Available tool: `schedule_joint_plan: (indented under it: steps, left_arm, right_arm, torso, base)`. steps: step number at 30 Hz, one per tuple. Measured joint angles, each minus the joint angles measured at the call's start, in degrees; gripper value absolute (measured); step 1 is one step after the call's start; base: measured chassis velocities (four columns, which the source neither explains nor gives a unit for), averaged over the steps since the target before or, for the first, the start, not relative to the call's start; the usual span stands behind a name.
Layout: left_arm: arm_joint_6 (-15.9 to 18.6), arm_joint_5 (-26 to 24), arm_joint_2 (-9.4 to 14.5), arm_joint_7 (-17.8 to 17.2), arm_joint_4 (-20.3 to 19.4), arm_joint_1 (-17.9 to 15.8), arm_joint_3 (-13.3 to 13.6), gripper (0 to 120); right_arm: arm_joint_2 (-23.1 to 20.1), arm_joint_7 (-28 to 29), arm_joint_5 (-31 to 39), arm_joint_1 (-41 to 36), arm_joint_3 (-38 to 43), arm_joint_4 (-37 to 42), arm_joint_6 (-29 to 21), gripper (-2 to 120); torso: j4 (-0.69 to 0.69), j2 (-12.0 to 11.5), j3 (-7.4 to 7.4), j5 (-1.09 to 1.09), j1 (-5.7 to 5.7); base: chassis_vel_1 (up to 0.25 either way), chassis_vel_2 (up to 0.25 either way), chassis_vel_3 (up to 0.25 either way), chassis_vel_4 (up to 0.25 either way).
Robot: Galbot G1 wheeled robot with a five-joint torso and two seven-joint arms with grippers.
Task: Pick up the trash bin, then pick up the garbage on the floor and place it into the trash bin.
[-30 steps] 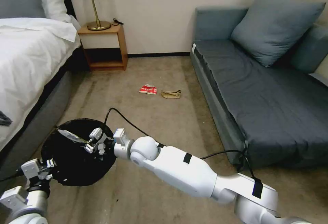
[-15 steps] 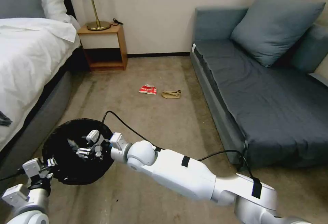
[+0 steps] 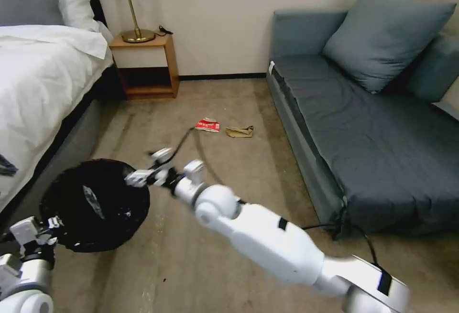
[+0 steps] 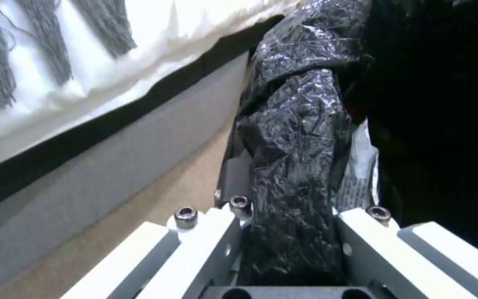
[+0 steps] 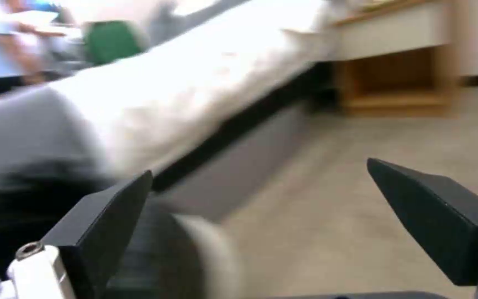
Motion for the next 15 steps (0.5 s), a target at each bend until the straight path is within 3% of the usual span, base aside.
schedule_joint_plan:
  steps: [7,15]
  left_arm:
    - [-0.1,0.2,0.0,-0.1,1.1,-0.1,0.1,3]
    - [-0.3,0.5,0.1,-0.1,1.1,0.2,0.2,3]
  right_arm:
    - [-4.4,-0.3,-5.5,-2.4,6.3,-7.7,-0.6,100]
    - [-4.2,-1.5,-6.9,-2.8,8.2,-11.6,0.9,100]
  torso:
    - [-0.02,0.0,0.01,-0.01,0.0]
    - [0.0,0.0,0.0,-0.01,0.0]
  base:
    - [0.0,0.0,0.0,0.0]
    - [0.0,0.0,0.0,0.0]
